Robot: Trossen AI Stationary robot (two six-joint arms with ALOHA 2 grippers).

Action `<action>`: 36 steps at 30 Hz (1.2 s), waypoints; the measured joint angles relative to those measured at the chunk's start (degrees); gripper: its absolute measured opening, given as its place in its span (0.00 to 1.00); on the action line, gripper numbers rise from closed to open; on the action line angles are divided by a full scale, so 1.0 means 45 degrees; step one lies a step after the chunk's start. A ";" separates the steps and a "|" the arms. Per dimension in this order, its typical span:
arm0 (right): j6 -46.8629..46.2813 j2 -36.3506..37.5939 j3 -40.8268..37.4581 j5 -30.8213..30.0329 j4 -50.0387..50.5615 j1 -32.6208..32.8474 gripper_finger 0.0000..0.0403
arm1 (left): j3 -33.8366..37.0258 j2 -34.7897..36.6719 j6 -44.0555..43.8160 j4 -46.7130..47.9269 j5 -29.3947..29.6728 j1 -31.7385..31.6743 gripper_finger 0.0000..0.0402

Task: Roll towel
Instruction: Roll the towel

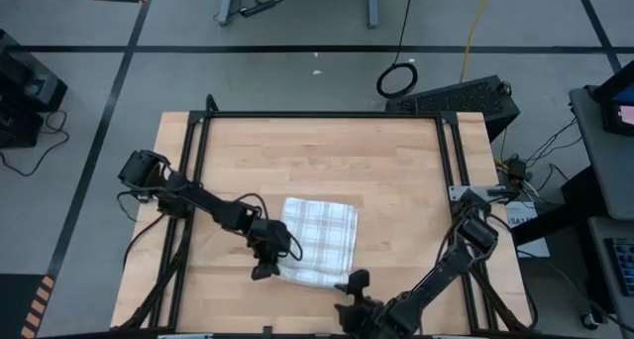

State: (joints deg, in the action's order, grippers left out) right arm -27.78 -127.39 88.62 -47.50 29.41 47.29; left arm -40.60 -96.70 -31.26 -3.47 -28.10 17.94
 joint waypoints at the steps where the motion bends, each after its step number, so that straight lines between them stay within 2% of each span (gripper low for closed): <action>1: 0.0136 -0.0112 0.0000 -0.0158 -0.0061 -0.0032 0.66 | 0.0001 -0.0004 -0.0099 -0.0099 -0.0034 -0.0042 0.07; 6: 0.0661 -0.0410 0.0000 -0.1058 -0.0137 -0.0202 0.66 | 0.0001 -0.0005 -0.0313 -0.0134 -0.0163 -0.0261 0.07; 12: -0.0039 -0.0410 0.0010 -0.1077 0.0524 -0.0618 0.66 | 0.0001 -0.0005 -0.0327 -0.0149 -0.0329 -0.0420 0.08; 17: -0.0946 -0.0405 0.0010 -0.0392 0.1252 -0.1085 0.66 | 0.0001 -0.0005 -0.0337 -0.0154 -0.0333 -0.0410 0.08; 24: -0.0279 -0.0405 0.0010 -0.0442 0.1380 -0.1150 0.61 | 0.0001 -0.0005 -0.0565 -0.0137 -0.0333 -0.0410 0.08; 36: 0.0053 -0.0395 0.0010 -0.0792 0.1754 -0.1287 0.60 | 0.0001 -0.0005 -0.0575 -0.0142 -0.0101 -0.0400 0.08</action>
State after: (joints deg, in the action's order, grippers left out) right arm -27.54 -129.16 88.66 -51.06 37.31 41.50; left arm -40.60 -96.73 -33.85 -4.11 -28.56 16.14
